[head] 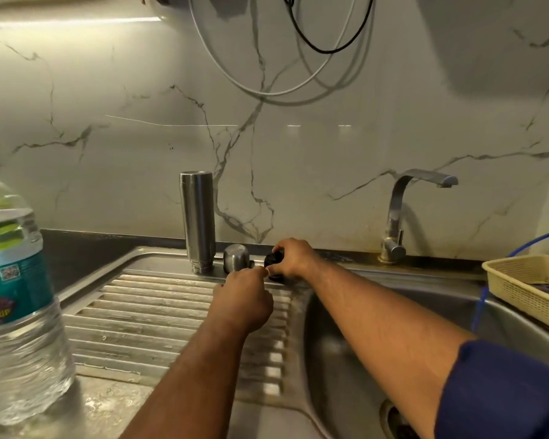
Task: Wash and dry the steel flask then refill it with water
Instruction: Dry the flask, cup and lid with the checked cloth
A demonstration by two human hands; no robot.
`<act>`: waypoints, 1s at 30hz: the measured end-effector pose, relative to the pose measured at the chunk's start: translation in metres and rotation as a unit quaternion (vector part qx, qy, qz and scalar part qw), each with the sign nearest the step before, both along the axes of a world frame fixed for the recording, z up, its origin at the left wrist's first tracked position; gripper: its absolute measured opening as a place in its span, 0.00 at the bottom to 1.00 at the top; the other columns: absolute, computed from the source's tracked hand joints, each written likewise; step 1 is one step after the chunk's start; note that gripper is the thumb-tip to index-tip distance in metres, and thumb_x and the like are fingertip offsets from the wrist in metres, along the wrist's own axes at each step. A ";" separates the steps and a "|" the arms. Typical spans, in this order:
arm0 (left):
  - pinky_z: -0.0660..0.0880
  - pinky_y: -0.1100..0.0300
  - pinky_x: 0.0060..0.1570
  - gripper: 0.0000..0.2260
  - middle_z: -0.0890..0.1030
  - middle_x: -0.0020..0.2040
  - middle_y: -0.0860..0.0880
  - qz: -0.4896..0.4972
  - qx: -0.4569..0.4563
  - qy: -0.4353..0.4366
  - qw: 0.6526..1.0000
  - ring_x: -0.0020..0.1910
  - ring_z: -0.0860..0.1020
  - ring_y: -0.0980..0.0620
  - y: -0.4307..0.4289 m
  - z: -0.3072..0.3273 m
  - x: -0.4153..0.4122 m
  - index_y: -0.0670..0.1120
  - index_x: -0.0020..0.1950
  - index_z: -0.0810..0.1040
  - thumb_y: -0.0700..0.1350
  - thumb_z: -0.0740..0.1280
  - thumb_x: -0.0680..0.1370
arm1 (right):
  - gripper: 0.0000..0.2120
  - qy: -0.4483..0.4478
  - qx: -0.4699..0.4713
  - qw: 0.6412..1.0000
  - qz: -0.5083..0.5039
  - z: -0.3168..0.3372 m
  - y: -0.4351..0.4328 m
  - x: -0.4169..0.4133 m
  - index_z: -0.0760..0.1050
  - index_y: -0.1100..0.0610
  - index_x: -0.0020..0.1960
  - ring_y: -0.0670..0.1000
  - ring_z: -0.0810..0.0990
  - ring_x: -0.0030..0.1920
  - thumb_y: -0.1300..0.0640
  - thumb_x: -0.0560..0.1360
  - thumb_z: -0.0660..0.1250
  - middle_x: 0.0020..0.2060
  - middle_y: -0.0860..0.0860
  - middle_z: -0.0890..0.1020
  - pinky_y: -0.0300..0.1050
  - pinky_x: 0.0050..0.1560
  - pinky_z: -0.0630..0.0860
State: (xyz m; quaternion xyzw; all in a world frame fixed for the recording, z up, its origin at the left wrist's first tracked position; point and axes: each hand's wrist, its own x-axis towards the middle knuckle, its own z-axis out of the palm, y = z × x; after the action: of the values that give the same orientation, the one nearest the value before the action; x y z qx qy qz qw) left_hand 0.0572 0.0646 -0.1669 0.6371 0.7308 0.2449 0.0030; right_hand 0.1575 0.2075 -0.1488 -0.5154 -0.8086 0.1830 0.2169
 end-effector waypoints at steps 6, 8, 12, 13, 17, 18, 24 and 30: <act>0.77 0.57 0.53 0.13 0.82 0.53 0.54 -0.048 0.133 -0.105 0.984 0.53 0.80 0.54 -0.004 0.010 0.013 0.53 0.59 0.79 0.50 0.73 0.76 | 0.14 0.010 0.073 0.997 0.003 0.037 -0.031 0.044 0.77 0.51 0.52 0.50 0.79 0.48 0.50 0.72 0.78 0.50 0.49 0.81 0.47 0.49 0.80; 0.71 0.69 0.40 0.09 0.79 0.41 0.54 -0.076 0.216 -0.153 0.961 0.41 0.77 0.58 -0.009 0.021 0.028 0.53 0.47 0.76 0.45 0.75 0.73 | 0.09 0.025 0.132 0.991 -0.010 0.055 -0.049 0.073 0.74 0.51 0.44 0.51 0.79 0.43 0.55 0.72 0.76 0.42 0.48 0.79 0.50 0.44 0.79; 0.73 0.67 0.40 0.14 0.82 0.40 0.54 -0.171 0.205 -0.175 0.948 0.38 0.78 0.60 -0.022 0.023 0.065 0.57 0.46 0.76 0.37 0.73 0.72 | 0.07 -0.021 0.142 0.990 0.002 0.058 -0.087 0.138 0.76 0.52 0.44 0.52 0.79 0.43 0.63 0.77 0.68 0.40 0.50 0.79 0.50 0.44 0.77; 0.76 0.62 0.51 0.19 0.84 0.53 0.53 -0.202 0.107 -0.141 0.963 0.48 0.79 0.64 -0.024 0.016 0.074 0.59 0.57 0.76 0.41 0.74 0.72 | 0.09 -0.088 0.089 0.992 0.019 0.051 -0.095 0.152 0.79 0.52 0.47 0.53 0.80 0.45 0.65 0.76 0.68 0.43 0.51 0.81 0.48 0.44 0.76; 0.58 0.42 0.78 0.52 0.64 0.79 0.53 -0.235 -0.189 0.128 0.945 0.77 0.64 0.51 -0.031 -0.010 0.112 0.60 0.82 0.44 0.62 0.74 0.68 | 0.19 -0.322 -0.062 0.944 0.040 0.040 -0.110 0.217 0.83 0.54 0.61 0.50 0.79 0.48 0.68 0.73 0.74 0.57 0.54 0.84 0.44 0.46 0.75; 0.61 0.45 0.77 0.47 0.69 0.77 0.52 -0.227 -0.168 0.127 0.951 0.75 0.68 0.50 -0.031 -0.008 0.121 0.58 0.83 0.49 0.61 0.73 0.72 | 0.17 -0.307 -0.043 0.950 0.016 0.049 -0.110 0.232 0.84 0.54 0.60 0.51 0.81 0.48 0.67 0.73 0.74 0.55 0.54 0.85 0.45 0.47 0.77; 0.73 0.58 0.67 0.26 0.78 0.66 0.54 -0.277 0.004 0.002 0.961 0.65 0.76 0.55 -0.032 0.030 0.188 0.56 0.74 0.68 0.56 0.70 0.78 | 0.12 -0.275 0.029 0.953 -0.124 0.132 -0.109 0.319 0.85 0.56 0.55 0.51 0.83 0.46 0.66 0.73 0.74 0.50 0.53 0.86 0.41 0.42 0.76; 0.73 0.54 0.68 0.25 0.77 0.67 0.57 -0.295 -0.021 -0.045 0.954 0.66 0.76 0.57 -0.024 0.008 0.226 0.58 0.75 0.68 0.55 0.69 0.79 | 0.17 -0.349 -0.003 0.911 -0.222 0.131 -0.091 0.380 0.83 0.61 0.59 0.55 0.83 0.51 0.64 0.70 0.78 0.56 0.57 0.84 0.48 0.52 0.82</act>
State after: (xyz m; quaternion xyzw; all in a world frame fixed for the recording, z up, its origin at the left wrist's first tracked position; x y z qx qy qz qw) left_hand 0.2836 0.0407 -0.1589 0.8124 0.5143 0.2465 0.1212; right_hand 0.5376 0.1160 -0.0175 -0.7130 -0.6972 -0.0586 -0.0457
